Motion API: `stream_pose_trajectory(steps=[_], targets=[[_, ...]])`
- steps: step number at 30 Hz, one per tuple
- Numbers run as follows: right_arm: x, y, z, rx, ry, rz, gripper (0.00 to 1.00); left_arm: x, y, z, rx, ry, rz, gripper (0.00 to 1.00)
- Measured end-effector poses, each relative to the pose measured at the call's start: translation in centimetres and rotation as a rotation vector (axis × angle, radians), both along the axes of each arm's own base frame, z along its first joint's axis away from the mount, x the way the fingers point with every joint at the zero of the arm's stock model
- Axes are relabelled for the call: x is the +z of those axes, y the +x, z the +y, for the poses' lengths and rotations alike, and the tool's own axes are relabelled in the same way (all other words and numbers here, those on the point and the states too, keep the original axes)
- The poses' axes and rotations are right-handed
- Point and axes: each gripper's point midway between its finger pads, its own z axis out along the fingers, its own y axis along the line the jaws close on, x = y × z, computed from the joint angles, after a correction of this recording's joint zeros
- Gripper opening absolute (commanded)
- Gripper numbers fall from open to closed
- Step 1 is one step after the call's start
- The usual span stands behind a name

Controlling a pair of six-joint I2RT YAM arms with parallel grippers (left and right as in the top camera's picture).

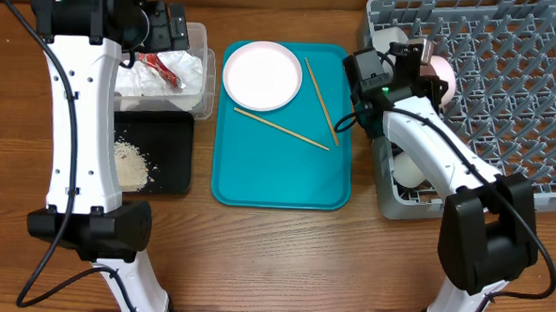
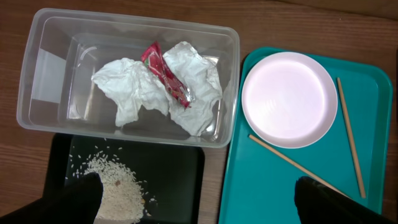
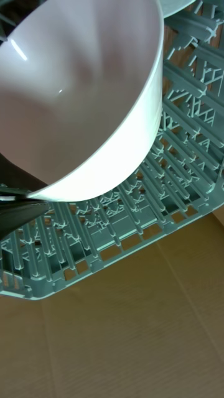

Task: Sort waste into correct bins and load items into the dishwasher
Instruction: 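Carry the pink bowl into the dish rack and set it down, then move the right gripper to the white plate and grasp its rim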

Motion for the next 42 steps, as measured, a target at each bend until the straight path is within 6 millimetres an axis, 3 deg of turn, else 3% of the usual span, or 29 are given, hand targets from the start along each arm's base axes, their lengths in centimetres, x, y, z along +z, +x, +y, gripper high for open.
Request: stream_pose_trajectory(steps=[7, 12, 14, 18, 24, 29, 32, 35, 38, 42], targets=[[-0.3, -0.4, 0.2, 0.001, 0.01, 0.015, 0.08, 0.0, 0.0, 0.0, 0.0, 0.0, 0.0, 1.0], [-1.7, -1.0, 3.2, 0.08, 0.067, 0.078, 0.2, 0.0, 0.0, 0.0, 0.0, 0.0, 0.0, 1.0], [-2.3, -1.4, 5.0, 0.123, 0.091, 0.11, 0.3, 0.0, 0.0, 0.0, 0.0, 0.0, 0.0, 1.0], [-3.6, -1.7, 8.0, 0.198, 0.169, 0.144, 0.67, 0.0, 0.0, 0.0, 0.0, 0.0, 0.0, 1.0], [-4.2, -1.7, 9.3, 0.229, 0.238, 0.168, 1.0, 0.0, 0.0, 0.0, 0.0, 0.0, 0.0, 1.0], [-2.5, 0.2, 12.0, 0.287, 0.41, 0.119, 1.0, 0.0, 0.0, 0.0, 0.0, 0.0, 0.0, 1.0], [-0.5, 2.0, 15.7, 0.381, 0.605, 0.061, 1.0, 0.0, 0.0, 0.0, 0.0, 0.0, 0.0, 1.0], [1.9, 3.5, 20.3, 0.53, 0.826, -0.012, 0.88, 0.0, 0.0, 0.0, 0.0, 0.0, 0.0, 1.0], [3.5, 4.6, 24.0, 0.633, 1.018, -0.082, 0.86, 0.0, 0.0, 0.0, 0.0, 0.0, 0.0, 1.0], [2.7, 4.8, 26.4, 0.594, 1.215, -0.118, 0.79, 0.0, 0.0, 0.0, 0.0, 0.0, 0.0, 1.0]])
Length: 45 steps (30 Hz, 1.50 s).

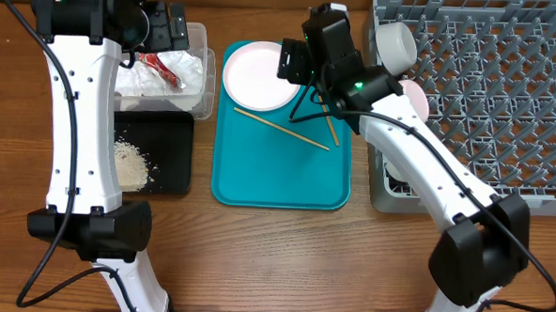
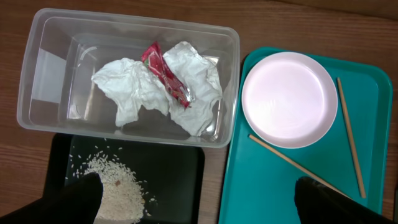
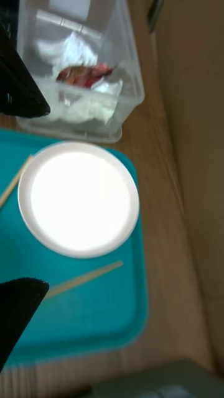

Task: Sort waste into correct bins and load items into the dishwasher
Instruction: 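Move the right gripper to the white plate and grasp its rim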

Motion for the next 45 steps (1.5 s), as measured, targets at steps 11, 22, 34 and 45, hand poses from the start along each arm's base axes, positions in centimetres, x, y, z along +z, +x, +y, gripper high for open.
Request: stream_pose_trajectory(steps=[11, 22, 34, 45], targets=[[-14.3, -0.3, 1.2, -0.179, 0.099, 0.337, 0.55, 0.0, 0.0, 0.0, 0.0, 0.0, 0.0, 1.0], [-17.8, -0.4, 1.2, -0.24, 0.114, 0.396, 0.48, 0.0, 0.0, 0.0, 0.0, 0.0, 0.0, 1.0], [-19.3, -0.4, 0.6, -0.299, 0.105, 0.417, 0.33, 0.0, 0.0, 0.0, 0.0, 0.0, 0.0, 1.0], [-19.8, -4.0, -3.0, -0.358, -0.035, 0.6, 0.28, 0.0, 0.0, 0.0, 0.0, 0.0, 0.0, 1.0]])
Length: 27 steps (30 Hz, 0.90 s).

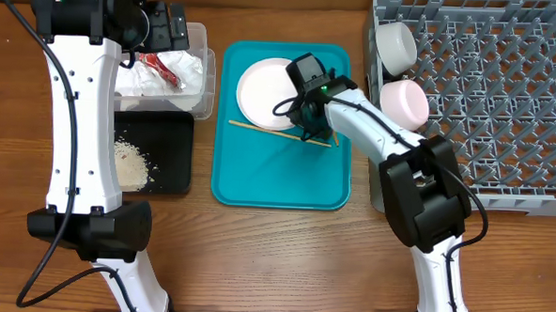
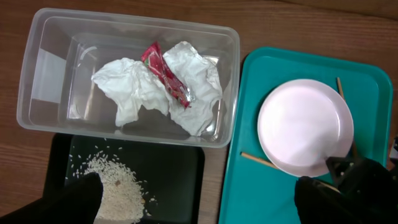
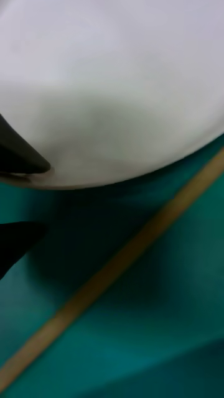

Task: Sort waste into correct bins and load items into the dishwasher
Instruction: 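Move the right gripper to the white plate and grasp its rim, then lift the white plate and stand it upright in the dish rack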

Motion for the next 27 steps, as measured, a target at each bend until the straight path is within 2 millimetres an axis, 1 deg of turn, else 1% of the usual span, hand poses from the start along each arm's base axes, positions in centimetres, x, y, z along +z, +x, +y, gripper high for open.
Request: stream_pose_trajectory(steps=[5, 6, 8, 9, 10, 13, 20, 22, 25, 27], targets=[[0.2, -0.1, -0.4, 0.075, 0.026, 0.033, 0.28, 0.0, 0.0, 0.0, 0.0, 0.0, 0.0, 1.0], [0.2, -0.1, -0.4, 0.09, 0.03, 0.037, 0.25, 0.0, 0.0, 0.0, 0.0, 0.0, 0.0, 1.0], [0.3, -0.1, -0.7, 0.124, 0.028, 0.045, 0.09, 0.0, 0.0, 0.0, 0.0, 0.0, 0.0, 1.0], [0.2, -0.1, -0.8, 0.136, 0.029, 0.047, 0.05, 0.0, 0.0, 0.0, 0.0, 0.0, 0.0, 1.0], [0.2, 0.0, -0.9, 0.15, 0.028, 0.048, 0.04, 0.0, 0.0, 0.0, 0.0, 0.0, 0.0, 1.0], [1.1, 0.9, -0.9, 0.194, 0.033, 0.02, 0.04, 0.0, 0.0, 0.0, 0.0, 0.0, 0.0, 1.0], [2.3, 1.6, -0.7, 0.317, 0.005, -0.019, 0.04, 0.0, 0.0, 0.0, 0.0, 0.0, 0.0, 1.0], [2.9, 2.0, -0.6, 0.354, -0.004, -0.034, 0.04, 0.0, 0.0, 0.0, 0.0, 0.0, 0.0, 1.0], [4.7, 2.7, -0.5, 0.42, -0.027, -0.074, 0.04, 0.0, 0.0, 0.0, 0.0, 0.0, 0.0, 1.0], [6.6, 3.2, -0.7, 0.448, -0.057, -0.109, 0.04, 0.0, 0.0, 0.0, 0.0, 0.0, 0.0, 1.0]])
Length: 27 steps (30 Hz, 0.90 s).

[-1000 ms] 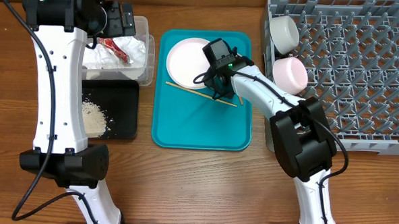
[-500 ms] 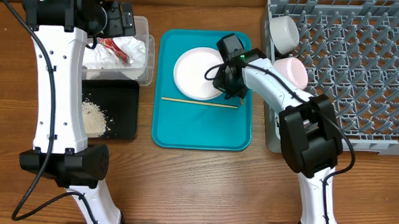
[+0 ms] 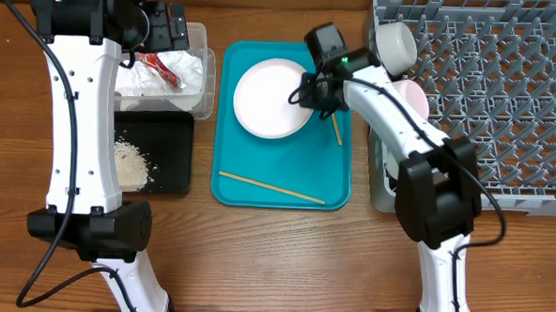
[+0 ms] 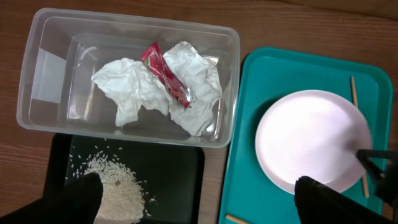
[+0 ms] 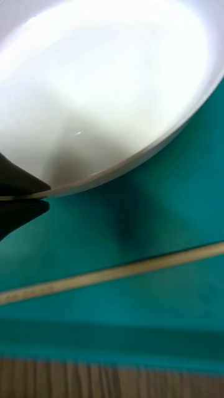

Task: Sort waste into correct bins and load items into the dishwasher
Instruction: 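Lift the white plate and stand it upright in the dish rack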

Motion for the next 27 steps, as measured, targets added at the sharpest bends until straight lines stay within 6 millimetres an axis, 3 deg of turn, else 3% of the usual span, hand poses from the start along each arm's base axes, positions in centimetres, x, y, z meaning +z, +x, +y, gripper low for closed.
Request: stream_pose_trajectory(steps=[4, 7, 10, 13, 16, 21, 24, 27], targets=[[7.7, 1.8, -2.8, -0.009, -0.141, -0.198, 0.04, 0.0, 0.0, 0.0, 0.0, 0.0, 0.0, 1.0], [16.0, 2.5, -6.9, -0.086, -0.313, -0.413, 0.04, 0.0, 0.0, 0.0, 0.001, 0.002, 0.0, 1.0], [24.2, 1.2, -12.0, -0.199, -0.52, -0.588, 0.04, 0.0, 0.0, 0.0, 0.001, 0.002, 0.0, 1.0], [29.2, -0.4, -16.8, -0.3, -0.713, -0.657, 0.04, 0.0, 0.0, 0.0, 0.001, 0.002, 0.0, 1.0], [30.2, -0.9, -20.8, -0.36, -0.853, -0.624, 0.04, 0.0, 0.0, 0.0, 0.001, 0.002, 0.0, 1.0], [27.2, -0.7, -27.6, -0.424, -1.006, -0.474, 0.04, 0.0, 0.0, 0.0, 0.001, 0.002, 0.0, 1.0], [25.4, -0.3, -30.5, -0.431, -1.022, -0.423, 0.04, 0.0, 0.0, 0.0, 0.001, 0.002, 0.0, 1.0], [24.1, 1.1, -32.1, -0.422, -0.998, -0.437, 0.04, 0.0, 0.0, 0.0, 0.001, 0.002, 0.0, 1.0]])
